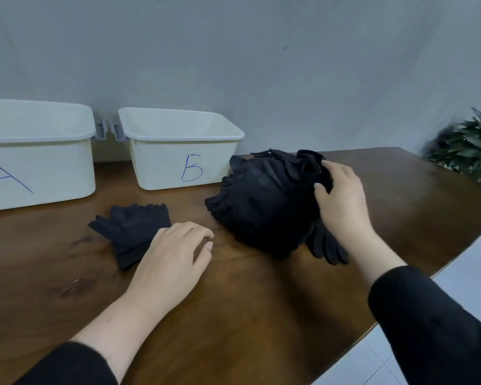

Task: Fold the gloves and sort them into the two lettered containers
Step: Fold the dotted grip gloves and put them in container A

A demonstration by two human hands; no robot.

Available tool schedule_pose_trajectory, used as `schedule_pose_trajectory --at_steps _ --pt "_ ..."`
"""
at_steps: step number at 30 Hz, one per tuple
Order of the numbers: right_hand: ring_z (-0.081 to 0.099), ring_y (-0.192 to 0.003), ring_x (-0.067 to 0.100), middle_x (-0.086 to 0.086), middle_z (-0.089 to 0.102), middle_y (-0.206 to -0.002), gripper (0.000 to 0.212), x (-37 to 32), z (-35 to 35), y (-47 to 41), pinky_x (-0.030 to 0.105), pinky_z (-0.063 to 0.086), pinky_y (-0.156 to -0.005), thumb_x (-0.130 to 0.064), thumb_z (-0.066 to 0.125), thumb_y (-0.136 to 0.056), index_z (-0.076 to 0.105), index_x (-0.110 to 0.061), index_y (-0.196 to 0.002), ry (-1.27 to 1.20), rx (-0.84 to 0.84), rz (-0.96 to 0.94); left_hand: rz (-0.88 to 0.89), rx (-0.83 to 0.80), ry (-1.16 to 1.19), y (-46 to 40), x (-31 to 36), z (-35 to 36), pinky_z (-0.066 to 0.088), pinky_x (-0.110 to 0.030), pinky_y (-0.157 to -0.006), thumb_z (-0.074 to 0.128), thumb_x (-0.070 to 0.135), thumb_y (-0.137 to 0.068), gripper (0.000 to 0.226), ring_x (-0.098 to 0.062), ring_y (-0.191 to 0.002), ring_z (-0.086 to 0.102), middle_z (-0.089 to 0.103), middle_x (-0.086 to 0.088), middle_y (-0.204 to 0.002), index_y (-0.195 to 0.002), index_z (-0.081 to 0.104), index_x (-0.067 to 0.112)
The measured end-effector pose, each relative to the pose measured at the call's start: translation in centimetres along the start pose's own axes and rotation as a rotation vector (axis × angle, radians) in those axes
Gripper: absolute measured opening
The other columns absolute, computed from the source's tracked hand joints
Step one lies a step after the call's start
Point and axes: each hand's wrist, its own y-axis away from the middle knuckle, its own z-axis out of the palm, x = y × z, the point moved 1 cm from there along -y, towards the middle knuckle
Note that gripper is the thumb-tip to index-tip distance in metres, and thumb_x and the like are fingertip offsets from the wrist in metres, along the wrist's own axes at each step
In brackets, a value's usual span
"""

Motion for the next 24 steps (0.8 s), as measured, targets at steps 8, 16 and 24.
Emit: schedule_pose_trajectory --at_steps 8,16,24 --pt "0.063 -0.096 0.019 -0.003 0.068 -0.100 0.018 1.5 -1.5 -1.2 0.029 0.046 -0.077 -0.028 0.061 -0.100 0.069 -0.016 -0.112 -0.132 -0.141 0.079 -0.031 -0.014 0.007 -0.1 -0.6 -0.2 0.030 -0.024 -0.097 0.049 0.035 -0.100 0.025 -0.003 -0.113 0.050 0.059 0.020 -0.116 -0.120 0.064 0.029" --pt "0.065 -0.081 0.008 -0.011 0.071 -0.089 0.012 -2.2 -4.1 -4.3 0.024 0.046 -0.068 -0.029 0.057 -0.100 0.069 -0.025 -0.101 -0.349 -0.017 -0.024 -0.044 0.017 0.010 0.1 -0.8 -0.6 0.031 -0.024 -0.096 0.053 0.032 -0.099 0.023 0.005 -0.104 0.041 0.057 0.021 -0.113 -0.118 0.066 0.028" --pt "0.058 -0.076 -0.011 -0.018 0.065 -0.087 0.010 -7.5 -8.1 -6.0 0.008 0.041 -0.067 -0.025 0.056 -0.100 0.066 -0.026 -0.102 -0.462 0.191 -0.198 -0.088 0.004 -0.129 0.2 -3.6 -2.3 0.039 -0.033 -0.102 0.052 0.039 -0.098 0.030 -0.010 -0.112 0.057 0.065 0.013 -0.120 -0.121 0.067 0.027"
